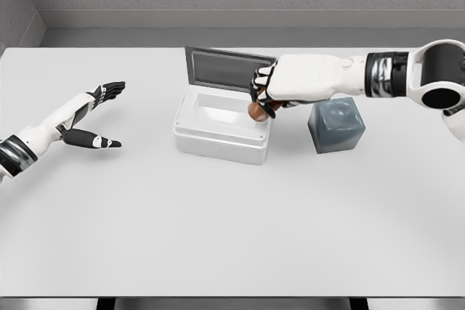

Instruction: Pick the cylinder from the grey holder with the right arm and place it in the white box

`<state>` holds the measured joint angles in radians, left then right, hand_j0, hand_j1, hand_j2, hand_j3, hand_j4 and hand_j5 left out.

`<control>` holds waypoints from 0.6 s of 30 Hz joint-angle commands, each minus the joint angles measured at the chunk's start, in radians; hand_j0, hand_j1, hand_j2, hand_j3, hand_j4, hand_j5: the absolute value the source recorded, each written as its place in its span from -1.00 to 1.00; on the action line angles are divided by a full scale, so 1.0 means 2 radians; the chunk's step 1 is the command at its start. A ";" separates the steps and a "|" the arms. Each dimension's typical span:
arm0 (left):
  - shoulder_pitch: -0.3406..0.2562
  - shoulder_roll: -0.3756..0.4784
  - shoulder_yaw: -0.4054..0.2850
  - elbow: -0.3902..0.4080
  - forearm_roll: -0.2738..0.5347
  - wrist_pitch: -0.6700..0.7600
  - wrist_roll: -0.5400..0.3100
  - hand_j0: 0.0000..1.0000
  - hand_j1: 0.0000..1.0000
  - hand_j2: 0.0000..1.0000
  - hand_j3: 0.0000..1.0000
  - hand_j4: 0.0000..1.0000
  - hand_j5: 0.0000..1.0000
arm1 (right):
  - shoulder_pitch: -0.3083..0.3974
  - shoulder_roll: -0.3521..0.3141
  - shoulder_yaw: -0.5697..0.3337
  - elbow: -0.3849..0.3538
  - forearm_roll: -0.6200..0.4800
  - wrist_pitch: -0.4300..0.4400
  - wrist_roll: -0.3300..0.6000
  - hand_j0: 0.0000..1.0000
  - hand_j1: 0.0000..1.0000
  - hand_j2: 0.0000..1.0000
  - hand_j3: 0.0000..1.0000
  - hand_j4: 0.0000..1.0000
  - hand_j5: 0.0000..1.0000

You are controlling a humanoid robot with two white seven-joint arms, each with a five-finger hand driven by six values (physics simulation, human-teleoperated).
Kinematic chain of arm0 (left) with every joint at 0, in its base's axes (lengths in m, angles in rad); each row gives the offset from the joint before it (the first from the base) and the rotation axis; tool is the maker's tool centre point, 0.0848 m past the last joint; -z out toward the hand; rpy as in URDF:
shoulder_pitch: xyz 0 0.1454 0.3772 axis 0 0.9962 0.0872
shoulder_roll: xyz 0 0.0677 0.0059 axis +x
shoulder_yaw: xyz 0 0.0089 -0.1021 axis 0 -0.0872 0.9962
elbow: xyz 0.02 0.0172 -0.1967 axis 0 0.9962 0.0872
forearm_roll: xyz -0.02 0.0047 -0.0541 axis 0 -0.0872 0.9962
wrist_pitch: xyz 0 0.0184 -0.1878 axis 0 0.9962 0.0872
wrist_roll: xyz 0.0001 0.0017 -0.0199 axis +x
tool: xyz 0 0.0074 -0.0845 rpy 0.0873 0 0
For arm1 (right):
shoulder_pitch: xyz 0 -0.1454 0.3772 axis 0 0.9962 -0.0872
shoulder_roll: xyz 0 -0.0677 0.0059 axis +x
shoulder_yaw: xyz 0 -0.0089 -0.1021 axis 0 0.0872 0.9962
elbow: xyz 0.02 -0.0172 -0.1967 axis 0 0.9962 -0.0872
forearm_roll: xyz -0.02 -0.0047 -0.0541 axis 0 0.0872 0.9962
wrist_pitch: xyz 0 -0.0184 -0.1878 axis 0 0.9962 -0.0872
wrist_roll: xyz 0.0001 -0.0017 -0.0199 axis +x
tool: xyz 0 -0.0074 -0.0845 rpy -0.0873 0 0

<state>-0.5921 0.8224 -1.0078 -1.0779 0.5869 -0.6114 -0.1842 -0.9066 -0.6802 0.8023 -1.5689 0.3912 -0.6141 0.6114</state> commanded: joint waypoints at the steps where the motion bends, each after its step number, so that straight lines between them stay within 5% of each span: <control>1: 0.000 0.001 0.001 0.000 0.003 0.000 0.000 1.00 1.00 1.00 1.00 1.00 1.00 | 0.000 0.000 0.002 0.001 -0.002 0.002 0.000 -0.33 -0.33 -0.33 -0.33 -0.33 -0.33; 18: 0.001 0.001 0.001 0.000 0.003 0.000 0.000 1.00 1.00 1.00 1.00 1.00 1.00 | 0.000 0.004 0.003 0.001 -0.002 0.002 0.000 -0.33 -0.33 -0.33 -0.33 -0.33 -0.33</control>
<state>-0.5906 0.8232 -1.0078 -1.0779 0.5869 -0.6114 -0.1842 -0.9066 -0.6718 0.8089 -1.5677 0.3933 -0.6141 0.6113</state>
